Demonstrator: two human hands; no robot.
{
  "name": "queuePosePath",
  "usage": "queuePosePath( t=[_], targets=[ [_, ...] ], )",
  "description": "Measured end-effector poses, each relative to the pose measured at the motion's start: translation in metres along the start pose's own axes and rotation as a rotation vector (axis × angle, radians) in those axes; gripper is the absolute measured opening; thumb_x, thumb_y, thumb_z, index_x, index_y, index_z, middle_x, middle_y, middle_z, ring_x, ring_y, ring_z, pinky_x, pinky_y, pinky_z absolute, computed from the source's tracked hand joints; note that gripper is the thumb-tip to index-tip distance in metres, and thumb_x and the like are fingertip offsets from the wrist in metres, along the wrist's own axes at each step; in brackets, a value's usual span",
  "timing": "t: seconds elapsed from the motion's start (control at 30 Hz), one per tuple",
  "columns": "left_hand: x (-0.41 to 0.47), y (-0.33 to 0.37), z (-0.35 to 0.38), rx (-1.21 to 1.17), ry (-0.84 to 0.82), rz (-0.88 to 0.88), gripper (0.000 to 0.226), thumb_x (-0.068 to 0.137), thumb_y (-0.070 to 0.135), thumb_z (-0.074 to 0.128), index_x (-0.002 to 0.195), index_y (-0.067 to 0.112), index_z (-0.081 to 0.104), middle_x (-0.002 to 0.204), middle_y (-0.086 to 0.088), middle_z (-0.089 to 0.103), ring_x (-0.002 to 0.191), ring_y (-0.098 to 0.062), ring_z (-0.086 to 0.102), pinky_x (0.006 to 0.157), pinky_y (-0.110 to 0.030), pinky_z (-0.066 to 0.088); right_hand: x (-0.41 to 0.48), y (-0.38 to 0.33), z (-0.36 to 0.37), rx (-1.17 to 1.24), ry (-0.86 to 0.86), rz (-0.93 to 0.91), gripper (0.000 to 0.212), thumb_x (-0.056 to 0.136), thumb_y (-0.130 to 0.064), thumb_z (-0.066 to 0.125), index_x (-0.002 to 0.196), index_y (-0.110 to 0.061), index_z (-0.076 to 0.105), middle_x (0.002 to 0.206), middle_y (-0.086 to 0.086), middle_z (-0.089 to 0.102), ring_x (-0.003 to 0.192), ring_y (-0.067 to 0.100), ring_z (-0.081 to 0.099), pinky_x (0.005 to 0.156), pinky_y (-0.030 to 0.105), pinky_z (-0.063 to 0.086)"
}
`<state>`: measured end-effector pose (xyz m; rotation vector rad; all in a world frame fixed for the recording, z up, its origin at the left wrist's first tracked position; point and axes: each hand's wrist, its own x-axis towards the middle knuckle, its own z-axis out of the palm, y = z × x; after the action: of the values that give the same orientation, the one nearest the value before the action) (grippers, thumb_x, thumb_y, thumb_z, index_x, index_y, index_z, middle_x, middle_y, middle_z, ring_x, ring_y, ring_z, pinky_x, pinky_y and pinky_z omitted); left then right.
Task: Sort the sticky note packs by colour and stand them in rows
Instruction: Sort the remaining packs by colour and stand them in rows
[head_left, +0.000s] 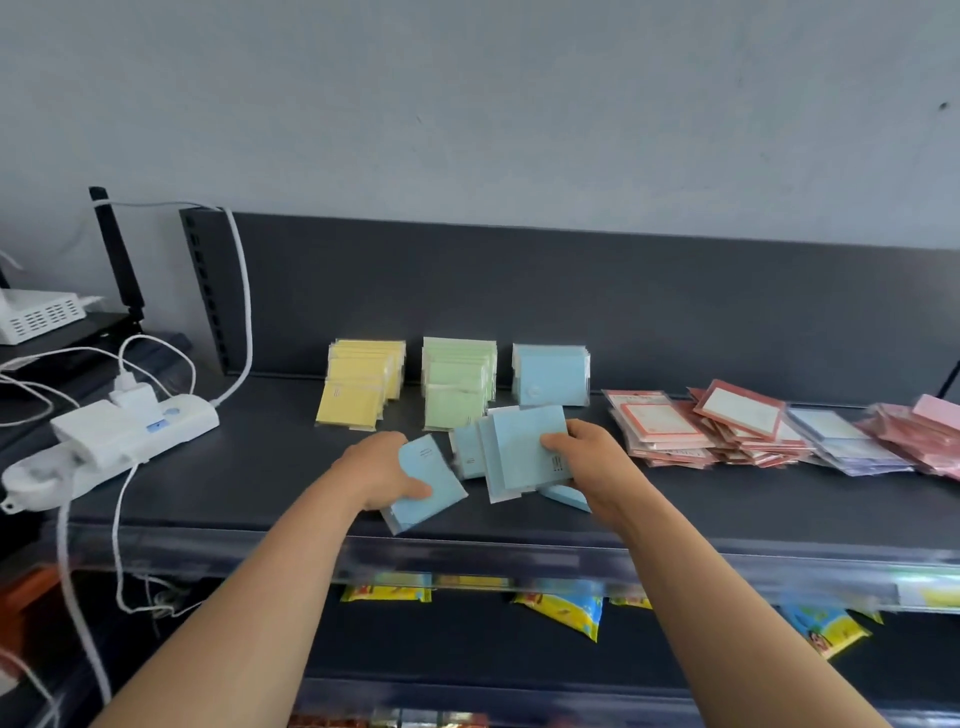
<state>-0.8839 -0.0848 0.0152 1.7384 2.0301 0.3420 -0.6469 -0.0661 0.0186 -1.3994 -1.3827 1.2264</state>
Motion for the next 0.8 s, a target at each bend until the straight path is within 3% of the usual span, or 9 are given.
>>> queuePosePath(
  t=[0.1, 0.27, 0.4, 0.5, 0.57, 0.7, 0.8],
  targets=[
    [-0.008, 0.005, -0.012, -0.171, 0.005, 0.064, 0.012, 0.096, 0.028, 0.054, 0.09, 0.018, 0.052, 0.099, -0.003, 0.06, 0.085, -0.017, 0.057, 0.066, -0.029, 0.042, -0.002, -0.003, -0.004, 0.051, 0.016, 0.0, 0.02, 0.097, -0.013, 0.049, 0.115, -0.01, 0.057, 0.109, 0.004, 0.063, 0.1, 0.021, 0.059, 0.093, 0.043, 0.052],
    [-0.016, 0.022, -0.022, -0.643, 0.186, 0.09, 0.017, 0.099, 0.015, 0.044, 0.114, 0.016, 0.052, 0.106, 0.0, 0.06, 0.086, -0.012, 0.056, 0.063, -0.026, 0.043, -0.005, -0.008, -0.009, 0.301, 0.042, 0.014, 0.026, 0.097, -0.009, 0.049, 0.121, -0.013, 0.056, 0.115, 0.005, 0.062, 0.104, 0.023, 0.059, 0.083, 0.039, 0.055],
    [-0.011, 0.044, -0.002, -0.863, 0.218, 0.071, 0.036, 0.091, -0.001, 0.048, 0.121, 0.019, 0.042, 0.12, -0.005, 0.054, 0.103, -0.023, 0.057, 0.083, -0.046, 0.057, -0.006, -0.014, -0.008, 0.47, 0.09, 0.049, 0.022, 0.097, -0.005, 0.047, 0.117, -0.008, 0.056, 0.109, 0.006, 0.061, 0.095, 0.02, 0.059, 0.072, 0.036, 0.055],
    [-0.013, 0.066, 0.016, -1.062, 0.139, 0.121, 0.049, 0.092, -0.007, 0.047, 0.124, 0.028, 0.035, 0.115, 0.0, 0.046, 0.106, -0.023, 0.055, 0.082, -0.043, 0.059, -0.003, -0.016, -0.006, 0.585, 0.134, 0.116, 0.005, 0.098, -0.005, 0.048, 0.098, -0.008, 0.053, 0.102, 0.008, 0.057, 0.088, 0.02, 0.057, 0.081, 0.041, 0.055],
    [-0.014, 0.077, 0.023, -1.175, 0.107, 0.143, 0.043, 0.096, -0.002, 0.044, 0.125, 0.029, 0.038, 0.117, 0.0, 0.047, 0.108, -0.023, 0.057, 0.083, -0.041, 0.058, 0.0, -0.014, -0.007, 0.599, 0.159, 0.149, 0.006, 0.097, -0.008, 0.051, 0.093, -0.012, 0.052, 0.106, 0.01, 0.057, 0.091, 0.022, 0.058, 0.084, 0.043, 0.055],
    [-0.007, 0.09, 0.032, -1.349, 0.129, 0.072, 0.022, 0.101, 0.01, 0.043, 0.119, 0.022, 0.046, 0.115, -0.006, 0.055, 0.106, -0.023, 0.06, 0.087, -0.042, 0.057, 0.007, -0.011, -0.012, 0.649, 0.165, 0.193, 0.014, 0.097, -0.011, 0.053, 0.111, -0.008, 0.052, 0.109, 0.012, 0.057, 0.104, 0.029, 0.058, 0.087, 0.049, 0.055],
    [-0.004, 0.099, 0.039, -1.299, 0.164, 0.059, 0.017, 0.099, 0.009, 0.044, 0.11, 0.019, 0.052, 0.113, -0.008, 0.062, 0.102, -0.019, 0.062, 0.084, -0.034, 0.055, 0.013, -0.013, -0.014, 0.771, 0.156, 0.182, 0.018, 0.098, -0.012, 0.051, 0.116, -0.008, 0.05, 0.116, 0.015, 0.059, 0.107, 0.031, 0.06, 0.084, 0.053, 0.055]
  ],
)
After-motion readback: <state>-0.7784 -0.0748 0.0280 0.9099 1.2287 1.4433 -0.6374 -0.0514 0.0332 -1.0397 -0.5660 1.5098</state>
